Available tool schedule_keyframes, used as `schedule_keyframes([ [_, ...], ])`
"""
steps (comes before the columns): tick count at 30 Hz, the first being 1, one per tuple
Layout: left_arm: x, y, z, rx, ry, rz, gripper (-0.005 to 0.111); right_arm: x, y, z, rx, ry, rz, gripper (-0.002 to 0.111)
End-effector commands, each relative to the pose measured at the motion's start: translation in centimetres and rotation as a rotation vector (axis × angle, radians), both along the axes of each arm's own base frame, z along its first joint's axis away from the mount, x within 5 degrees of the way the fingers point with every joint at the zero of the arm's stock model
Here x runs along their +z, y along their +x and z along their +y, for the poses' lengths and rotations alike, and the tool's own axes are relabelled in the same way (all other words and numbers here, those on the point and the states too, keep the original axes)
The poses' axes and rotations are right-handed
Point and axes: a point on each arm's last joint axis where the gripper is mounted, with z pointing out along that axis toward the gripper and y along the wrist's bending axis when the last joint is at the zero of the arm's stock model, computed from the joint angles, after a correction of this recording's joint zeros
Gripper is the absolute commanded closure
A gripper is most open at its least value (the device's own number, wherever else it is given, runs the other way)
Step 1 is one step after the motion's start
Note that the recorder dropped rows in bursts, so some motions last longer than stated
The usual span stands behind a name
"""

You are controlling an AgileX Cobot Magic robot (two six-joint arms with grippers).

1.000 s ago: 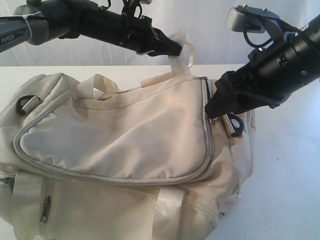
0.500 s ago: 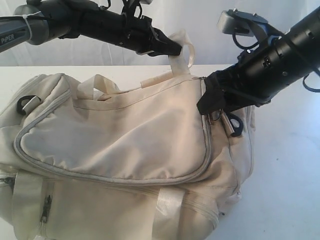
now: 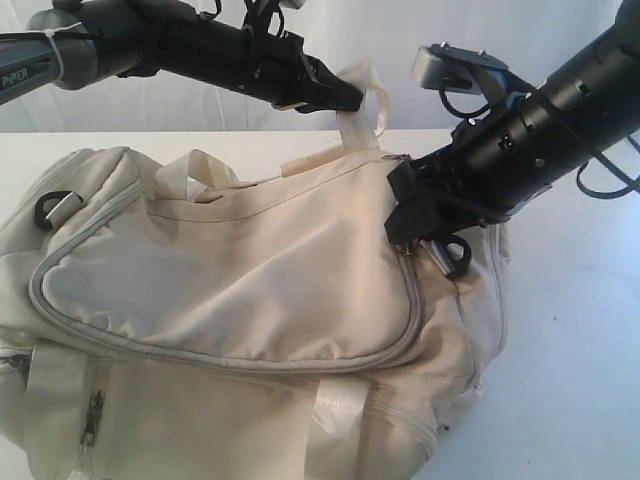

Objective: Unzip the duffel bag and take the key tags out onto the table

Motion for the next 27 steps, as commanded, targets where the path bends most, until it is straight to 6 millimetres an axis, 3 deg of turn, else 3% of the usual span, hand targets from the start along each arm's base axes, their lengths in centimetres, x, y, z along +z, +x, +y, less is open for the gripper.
schedule_keyframes([
  [1,1.2,-0.1,0.4,0.013,-0.019,-0.027,0.107,0.1,0.0,0.4,0.037,-0.008,-0.024,0.074],
  [3,1.2,-0.1,0.4,0.013,-0.019,-0.027,0.107,0.6,0.2,0.4,0.062,-0.018,-0.058,0.066],
  [4,1.2,-0.1,0.4,0.013,-0.019,-0.027,0.107,1.3,0.5,0.4,0.066,-0.015,-0.085,0.054],
  [6,1.2,-0.1,0.4,0.013,-0.019,-0.027,0.107,2.0,0.7,0.5,0.070,-0.013,-0.104,0.047],
  [10,1.2,-0.1,0.4,0.007,-0.014,-0.039,0.107,1.2,0.8,0.2,0.063,-0.059,-0.055,0.047],
  [14,1.2,-0.1,0.4,0.007,-0.014,-0.039,0.107,0.1,0.9,1.6,0.119,-0.086,-0.018,0.047],
  [17,1.2,-0.1,0.4,0.007,-0.014,-0.039,0.107,-0.6,1.0,1.5,0.077,-0.178,0.008,0.047],
  [24,1.2,-0.1,0.4,0.007,-0.014,-0.039,0.107,-0.6,1.1,1.8,0.064,-0.164,0.011,0.064],
  [27,1.2,-0.1,0.4,0.007,-0.014,-0.039,0.107,-0.6,1.1,1.8,0.066,-0.165,0.015,0.064],
])
